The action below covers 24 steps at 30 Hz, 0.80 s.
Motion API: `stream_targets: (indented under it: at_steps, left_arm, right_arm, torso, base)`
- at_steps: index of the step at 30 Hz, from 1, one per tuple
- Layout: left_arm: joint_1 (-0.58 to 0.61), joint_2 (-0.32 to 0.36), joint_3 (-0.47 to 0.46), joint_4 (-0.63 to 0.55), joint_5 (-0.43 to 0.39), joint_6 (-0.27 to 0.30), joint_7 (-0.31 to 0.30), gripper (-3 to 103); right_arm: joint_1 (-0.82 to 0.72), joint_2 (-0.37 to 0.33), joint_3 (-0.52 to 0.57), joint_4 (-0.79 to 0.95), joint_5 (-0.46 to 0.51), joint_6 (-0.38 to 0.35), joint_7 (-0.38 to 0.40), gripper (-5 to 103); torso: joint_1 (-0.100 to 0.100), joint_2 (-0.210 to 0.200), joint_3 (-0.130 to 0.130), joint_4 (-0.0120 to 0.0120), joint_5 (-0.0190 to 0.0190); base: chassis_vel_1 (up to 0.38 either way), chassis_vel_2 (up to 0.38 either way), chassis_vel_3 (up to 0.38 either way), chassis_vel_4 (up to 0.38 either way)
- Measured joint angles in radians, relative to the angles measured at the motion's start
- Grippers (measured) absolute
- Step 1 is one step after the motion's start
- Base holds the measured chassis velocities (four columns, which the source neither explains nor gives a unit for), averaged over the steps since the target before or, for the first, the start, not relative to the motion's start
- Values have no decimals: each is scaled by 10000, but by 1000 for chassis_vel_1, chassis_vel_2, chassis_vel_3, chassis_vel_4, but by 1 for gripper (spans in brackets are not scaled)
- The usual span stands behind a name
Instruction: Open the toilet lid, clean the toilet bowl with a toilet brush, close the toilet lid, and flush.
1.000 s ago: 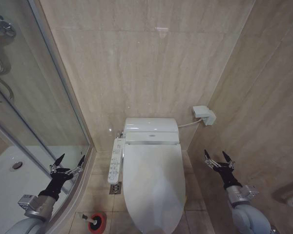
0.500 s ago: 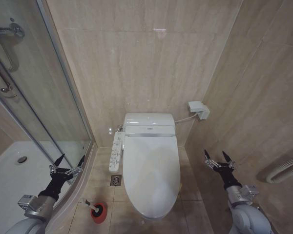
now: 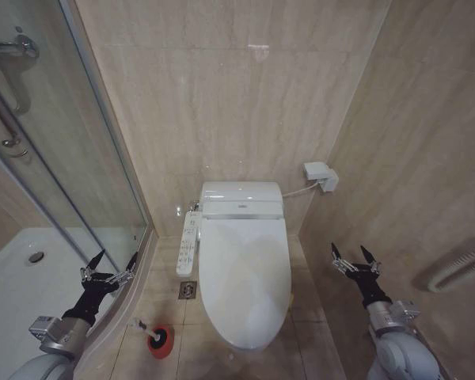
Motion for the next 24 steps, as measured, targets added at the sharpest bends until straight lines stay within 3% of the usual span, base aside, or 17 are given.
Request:
stream_targets:
  at_steps: [24]
  left_arm:
    - [0, 0, -1, 0, 0, 0, 0, 100]
  right_arm:
    - [-1, 0, 0, 0, 0, 0, 0, 100]
  torso:
    - [-3, 2, -1, 0, 3]
  base:
    - [56, -52, -47, 49]
